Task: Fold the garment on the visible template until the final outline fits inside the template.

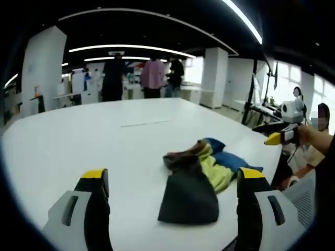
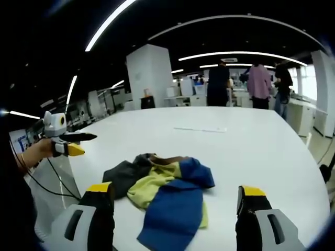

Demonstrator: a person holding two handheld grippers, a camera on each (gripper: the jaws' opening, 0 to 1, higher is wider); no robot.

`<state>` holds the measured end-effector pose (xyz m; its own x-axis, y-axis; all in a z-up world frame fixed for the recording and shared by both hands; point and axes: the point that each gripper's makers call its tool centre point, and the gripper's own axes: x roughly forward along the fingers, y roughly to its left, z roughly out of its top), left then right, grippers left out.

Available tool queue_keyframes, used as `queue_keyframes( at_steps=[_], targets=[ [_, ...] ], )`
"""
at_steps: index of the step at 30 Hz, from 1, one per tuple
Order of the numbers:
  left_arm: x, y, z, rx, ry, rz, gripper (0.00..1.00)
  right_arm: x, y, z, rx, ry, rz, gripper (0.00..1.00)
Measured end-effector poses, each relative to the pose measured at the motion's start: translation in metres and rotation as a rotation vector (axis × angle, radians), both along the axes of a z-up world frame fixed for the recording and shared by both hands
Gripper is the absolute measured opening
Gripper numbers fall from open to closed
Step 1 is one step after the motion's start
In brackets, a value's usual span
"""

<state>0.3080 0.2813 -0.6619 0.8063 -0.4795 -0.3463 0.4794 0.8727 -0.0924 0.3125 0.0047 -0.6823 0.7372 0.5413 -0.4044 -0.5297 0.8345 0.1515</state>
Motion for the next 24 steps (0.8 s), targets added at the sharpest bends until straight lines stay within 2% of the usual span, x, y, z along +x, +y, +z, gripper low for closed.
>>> queue_keyframes(
  at_steps=[15,24],
  targets=[
    [-0.004,-0.008,0.007,0.0,0.004,-0.005,0.98,-0.004,-0.001,0.006,0.015,-0.004,0.002,0.96],
    [-0.005,-0.014,0.015,-0.026,0.008,-0.005,0.96,-0.006,-0.004,0.015,0.013,0.002,0.018,0.94]
  ],
)
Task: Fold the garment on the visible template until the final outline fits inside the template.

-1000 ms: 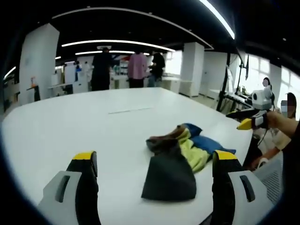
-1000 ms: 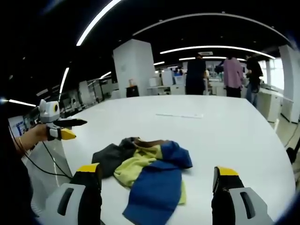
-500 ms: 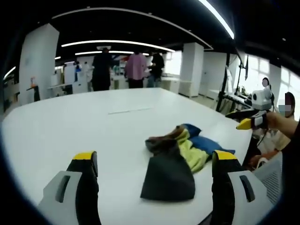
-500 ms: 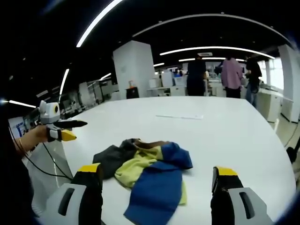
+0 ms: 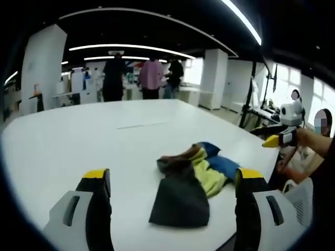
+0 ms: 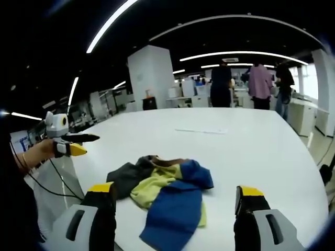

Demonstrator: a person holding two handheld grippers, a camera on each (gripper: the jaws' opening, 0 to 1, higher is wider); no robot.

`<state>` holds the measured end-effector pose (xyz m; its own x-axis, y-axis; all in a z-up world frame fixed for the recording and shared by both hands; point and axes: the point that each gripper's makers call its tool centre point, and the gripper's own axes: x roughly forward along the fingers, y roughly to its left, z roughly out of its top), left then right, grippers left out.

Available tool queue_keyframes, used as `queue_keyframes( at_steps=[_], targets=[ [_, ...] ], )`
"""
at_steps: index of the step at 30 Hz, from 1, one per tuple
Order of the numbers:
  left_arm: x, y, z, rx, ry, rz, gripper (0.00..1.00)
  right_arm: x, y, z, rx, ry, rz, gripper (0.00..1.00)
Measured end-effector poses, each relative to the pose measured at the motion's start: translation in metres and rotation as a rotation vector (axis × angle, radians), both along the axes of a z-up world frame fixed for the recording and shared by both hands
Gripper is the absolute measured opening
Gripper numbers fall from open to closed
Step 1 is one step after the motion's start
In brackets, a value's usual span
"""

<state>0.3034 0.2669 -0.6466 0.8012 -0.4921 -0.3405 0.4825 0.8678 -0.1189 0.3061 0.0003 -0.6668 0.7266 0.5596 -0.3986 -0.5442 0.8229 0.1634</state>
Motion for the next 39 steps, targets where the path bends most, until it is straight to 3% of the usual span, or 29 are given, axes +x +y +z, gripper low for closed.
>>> queue_keyframes(
  at_steps=[5,10,16,24,30,39],
  targets=[
    [0.0,-0.006,0.004,-0.021,0.005,0.001,0.93,0.001,-0.004,0.006,0.0,0.003,0.014,0.91],
    [0.005,-0.013,0.009,0.015,-0.009,-0.013,0.89,0.008,-0.006,0.01,0.006,0.004,0.036,0.84],
    [0.018,-0.019,0.009,-0.023,-0.009,-0.031,0.8,0.024,-0.005,0.006,0.025,0.018,0.056,0.67],
    [0.039,-0.022,-0.01,-0.017,0.021,-0.051,0.68,0.043,0.004,-0.008,-0.011,0.024,0.118,0.56],
    [0.056,-0.023,-0.028,-0.063,0.071,-0.041,0.59,0.057,0.009,-0.018,-0.035,0.016,0.147,0.46],
    [0.076,-0.029,-0.059,-0.01,0.14,-0.083,0.53,0.084,0.011,-0.045,-0.059,0.049,0.166,0.32]
  ],
)
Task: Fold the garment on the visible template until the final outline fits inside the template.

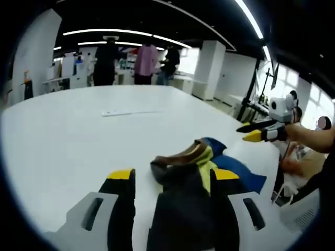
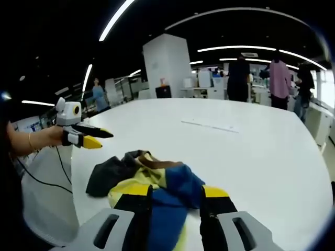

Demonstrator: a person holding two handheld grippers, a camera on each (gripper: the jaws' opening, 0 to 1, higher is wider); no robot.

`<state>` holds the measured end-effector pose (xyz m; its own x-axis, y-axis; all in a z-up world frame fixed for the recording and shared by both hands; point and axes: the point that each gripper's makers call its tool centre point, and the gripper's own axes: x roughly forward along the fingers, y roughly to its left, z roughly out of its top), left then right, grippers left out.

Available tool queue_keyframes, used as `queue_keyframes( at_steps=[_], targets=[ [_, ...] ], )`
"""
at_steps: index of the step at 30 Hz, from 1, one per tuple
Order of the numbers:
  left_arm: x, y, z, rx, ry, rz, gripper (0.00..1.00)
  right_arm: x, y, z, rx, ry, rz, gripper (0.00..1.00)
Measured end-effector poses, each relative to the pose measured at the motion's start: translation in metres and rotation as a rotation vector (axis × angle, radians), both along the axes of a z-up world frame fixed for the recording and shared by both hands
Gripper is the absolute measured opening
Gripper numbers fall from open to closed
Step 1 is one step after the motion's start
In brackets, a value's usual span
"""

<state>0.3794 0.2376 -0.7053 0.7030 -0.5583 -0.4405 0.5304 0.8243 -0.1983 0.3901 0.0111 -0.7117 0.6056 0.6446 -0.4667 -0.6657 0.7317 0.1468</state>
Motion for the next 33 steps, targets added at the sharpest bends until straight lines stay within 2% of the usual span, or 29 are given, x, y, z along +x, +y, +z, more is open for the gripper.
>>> queue_keyframes(
  at_steps=[5,11,20,26,30,33],
  targets=[
    [0.009,0.0,-0.017,0.021,0.038,-0.009,0.49,0.008,0.002,-0.018,-0.02,0.031,0.016,0.27],
    [0.016,-0.002,-0.038,0.013,0.095,-0.01,0.44,0.013,0.004,-0.037,-0.038,0.071,0.021,0.23],
    [0.02,-0.004,-0.07,-0.007,0.199,-0.027,0.35,0.016,0.007,-0.056,-0.073,0.092,0.037,0.17],
    [0.023,-0.007,-0.075,-0.073,0.23,-0.019,0.28,0.019,0.009,-0.06,-0.1,0.072,0.049,0.05],
    [0.025,-0.013,-0.073,-0.134,0.239,-0.025,0.17,0.02,0.009,-0.062,-0.1,0.075,0.044,0.01],
    [0.026,-0.018,-0.071,-0.141,0.228,-0.036,0.11,0.02,0.009,-0.063,-0.1,0.079,0.038,0.0]
  ],
)
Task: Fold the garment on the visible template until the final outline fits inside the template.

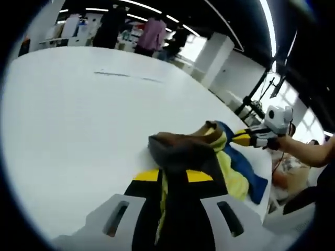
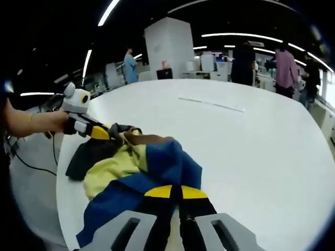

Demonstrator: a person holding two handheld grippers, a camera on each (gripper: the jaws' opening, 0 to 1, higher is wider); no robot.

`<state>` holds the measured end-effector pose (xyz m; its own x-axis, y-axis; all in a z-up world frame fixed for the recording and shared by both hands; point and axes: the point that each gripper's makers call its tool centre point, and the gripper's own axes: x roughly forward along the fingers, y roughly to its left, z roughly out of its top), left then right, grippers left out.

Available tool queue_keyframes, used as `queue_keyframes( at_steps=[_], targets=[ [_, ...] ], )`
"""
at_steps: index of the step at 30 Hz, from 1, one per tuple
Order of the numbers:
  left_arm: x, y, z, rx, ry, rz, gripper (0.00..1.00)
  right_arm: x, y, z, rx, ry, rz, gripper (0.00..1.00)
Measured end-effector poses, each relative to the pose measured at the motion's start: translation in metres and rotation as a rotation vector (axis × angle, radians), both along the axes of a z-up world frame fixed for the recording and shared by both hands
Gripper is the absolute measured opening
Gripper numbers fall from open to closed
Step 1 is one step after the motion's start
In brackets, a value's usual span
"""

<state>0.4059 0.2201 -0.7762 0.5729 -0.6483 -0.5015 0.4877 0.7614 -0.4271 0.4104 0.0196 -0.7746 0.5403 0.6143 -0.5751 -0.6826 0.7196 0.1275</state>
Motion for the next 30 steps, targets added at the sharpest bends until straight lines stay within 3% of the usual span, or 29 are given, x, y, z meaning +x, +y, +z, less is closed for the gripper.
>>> queue_keyframes(
  at_steps=[5,12,21,30],
  targets=[
    [0.005,-0.002,0.007,-0.002,-0.05,0.001,0.0,0.0,0.0,0.001,-0.001,-0.009,-0.001,0.0],
    [0.014,0.0,0.024,-0.029,-0.117,0.031,0.0,0.002,0.0,0.007,0.0,-0.037,0.004,0.0],
    [0.016,-0.001,0.037,-0.045,-0.147,0.032,0.0,0.003,-0.002,0.013,0.007,-0.05,-0.003,0.0],
    [0.016,0.001,0.067,-0.033,-0.211,0.028,0.0,0.009,-0.002,0.04,0.044,-0.09,-0.025,0.0]
  ],
)
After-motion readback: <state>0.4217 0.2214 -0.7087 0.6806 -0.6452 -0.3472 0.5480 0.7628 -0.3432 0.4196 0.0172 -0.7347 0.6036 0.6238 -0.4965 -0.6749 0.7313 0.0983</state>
